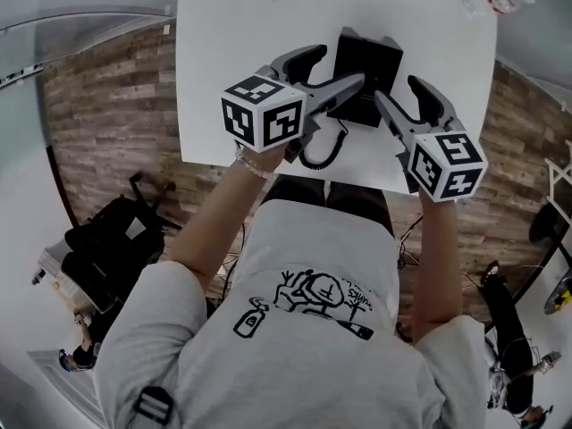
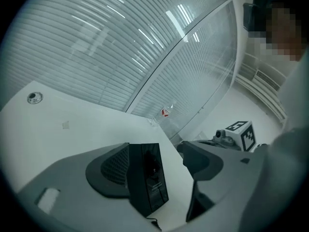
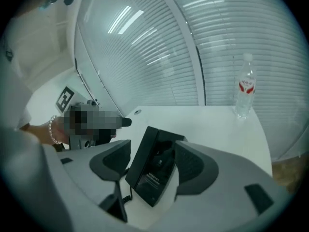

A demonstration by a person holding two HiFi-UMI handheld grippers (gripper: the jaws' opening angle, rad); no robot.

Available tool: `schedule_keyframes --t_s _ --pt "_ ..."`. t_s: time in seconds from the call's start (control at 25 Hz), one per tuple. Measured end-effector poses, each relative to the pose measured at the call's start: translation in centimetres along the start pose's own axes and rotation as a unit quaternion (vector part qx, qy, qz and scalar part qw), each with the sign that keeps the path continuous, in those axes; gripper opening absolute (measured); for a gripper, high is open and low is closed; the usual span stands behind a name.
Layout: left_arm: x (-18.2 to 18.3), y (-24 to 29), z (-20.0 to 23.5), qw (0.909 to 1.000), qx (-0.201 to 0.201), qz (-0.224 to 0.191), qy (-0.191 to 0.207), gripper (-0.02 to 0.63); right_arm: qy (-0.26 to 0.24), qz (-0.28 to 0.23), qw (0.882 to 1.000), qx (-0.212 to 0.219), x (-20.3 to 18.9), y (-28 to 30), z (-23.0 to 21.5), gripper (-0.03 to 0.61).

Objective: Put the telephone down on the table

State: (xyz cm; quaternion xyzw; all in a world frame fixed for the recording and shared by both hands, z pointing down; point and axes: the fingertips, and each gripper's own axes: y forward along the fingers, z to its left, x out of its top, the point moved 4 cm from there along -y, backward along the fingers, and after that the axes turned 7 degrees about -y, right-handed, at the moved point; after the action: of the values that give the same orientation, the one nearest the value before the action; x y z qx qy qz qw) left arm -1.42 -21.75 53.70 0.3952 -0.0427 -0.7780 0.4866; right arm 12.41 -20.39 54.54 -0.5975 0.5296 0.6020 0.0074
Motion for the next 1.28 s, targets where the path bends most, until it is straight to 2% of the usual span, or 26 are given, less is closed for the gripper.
schedule_keyframes --t_s 0.12,0.24,0.36,0.56,1.04,1.28 --pt "0.6 -1.6 -1.9 0.9998 -0.014 -0.011 0.000 0.339 -0.032 -0.023 0.999 -0.008 2.1 -1.9 1.0 0.273" --pt "2.0 -3.3 -3.4 0.9992 -0.021 -0.034 -0.001 0.283 -0.052 -0.049 0.997 -0.013 4.1 -3.8 1.9 0.240" --pt "3.7 -5.2 -5.1 0.9975 -0.023 -0.065 0.017 0.211 -0.074 -0.067 0.995 -0.015 5.7 -5.5 2.9 0.209" --pt "5.9 -8.1 -8.6 0.9919 -0.032 -0.105 0.065 0.144 -0.095 -0.091 0.991 -0.030 7.6 -8.4 4.4 0.172" --pt "8.0 -13.7 -15.8 0.9767 -0.050 -0.154 0.141 0.120 -0.117 -0.159 0.978 -0.069 11.8 -14.9 8.3 0.137" --pt "8.5 -15.9 -18.0 0.9713 -0.055 -0.172 0.155 0.110 -0.136 -0.189 0.969 -0.076 13.9 -17.5 10.1 0.130"
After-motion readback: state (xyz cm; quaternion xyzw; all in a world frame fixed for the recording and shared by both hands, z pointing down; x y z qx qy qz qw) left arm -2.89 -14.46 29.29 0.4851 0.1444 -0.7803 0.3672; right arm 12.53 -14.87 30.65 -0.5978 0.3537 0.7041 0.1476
